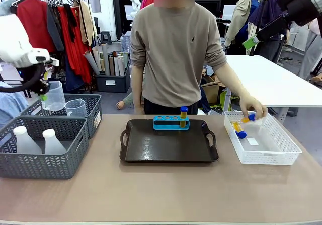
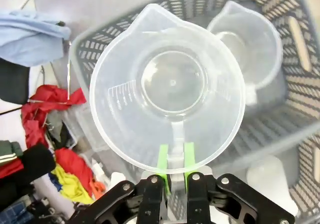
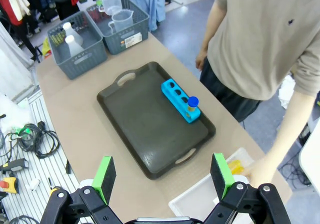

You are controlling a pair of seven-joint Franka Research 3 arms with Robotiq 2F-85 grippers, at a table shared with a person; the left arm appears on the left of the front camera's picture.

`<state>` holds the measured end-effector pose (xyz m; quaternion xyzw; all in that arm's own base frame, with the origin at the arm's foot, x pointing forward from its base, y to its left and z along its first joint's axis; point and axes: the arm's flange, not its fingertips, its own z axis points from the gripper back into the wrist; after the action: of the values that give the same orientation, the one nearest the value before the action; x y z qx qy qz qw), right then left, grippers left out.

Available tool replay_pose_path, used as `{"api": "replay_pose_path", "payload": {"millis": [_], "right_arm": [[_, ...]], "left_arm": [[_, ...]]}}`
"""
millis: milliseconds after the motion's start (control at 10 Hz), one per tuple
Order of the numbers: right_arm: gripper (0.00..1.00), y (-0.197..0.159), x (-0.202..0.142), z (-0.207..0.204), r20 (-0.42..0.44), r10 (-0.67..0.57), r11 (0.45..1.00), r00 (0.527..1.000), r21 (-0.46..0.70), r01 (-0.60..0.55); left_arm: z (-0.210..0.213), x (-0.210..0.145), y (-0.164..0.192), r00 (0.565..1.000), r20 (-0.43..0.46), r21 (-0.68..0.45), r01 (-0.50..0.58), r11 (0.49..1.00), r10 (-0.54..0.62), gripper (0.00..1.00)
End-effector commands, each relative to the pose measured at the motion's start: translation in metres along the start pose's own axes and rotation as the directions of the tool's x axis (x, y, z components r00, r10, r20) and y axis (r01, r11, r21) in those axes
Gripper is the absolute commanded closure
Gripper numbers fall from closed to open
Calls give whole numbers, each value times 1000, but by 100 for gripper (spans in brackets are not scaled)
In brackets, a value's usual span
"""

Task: Prepare the laboratory tools.
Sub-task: Pick up one Large Measuring Cup and place it on the Handle tray.

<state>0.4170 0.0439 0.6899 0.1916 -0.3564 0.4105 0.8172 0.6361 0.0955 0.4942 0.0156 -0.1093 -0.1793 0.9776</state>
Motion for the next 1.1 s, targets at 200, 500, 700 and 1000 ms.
{"api": "replay_pose_path", "payload": {"millis": [200, 500, 700, 1000], "right_arm": [[0, 0, 1, 1, 17, -1, 1000, 1000, 12, 1], [0, 0, 1, 1, 17, -1, 1000, 1000, 12, 1], [0, 0, 1, 1, 17, -1, 1000, 1000, 12, 1], [0, 0, 1, 1, 17, -1, 1000, 1000, 12, 1]], "left_arm": [[96, -22, -31, 979, -24, -41, 203, 978, -204, 100], [149, -34, -41, 941, -8, -7, 339, 941, -339, 100], [167, -38, -39, 933, 9, 34, 360, 932, -361, 100], [166, -35, -46, 940, 1, 6, 342, 939, -343, 100]]}}
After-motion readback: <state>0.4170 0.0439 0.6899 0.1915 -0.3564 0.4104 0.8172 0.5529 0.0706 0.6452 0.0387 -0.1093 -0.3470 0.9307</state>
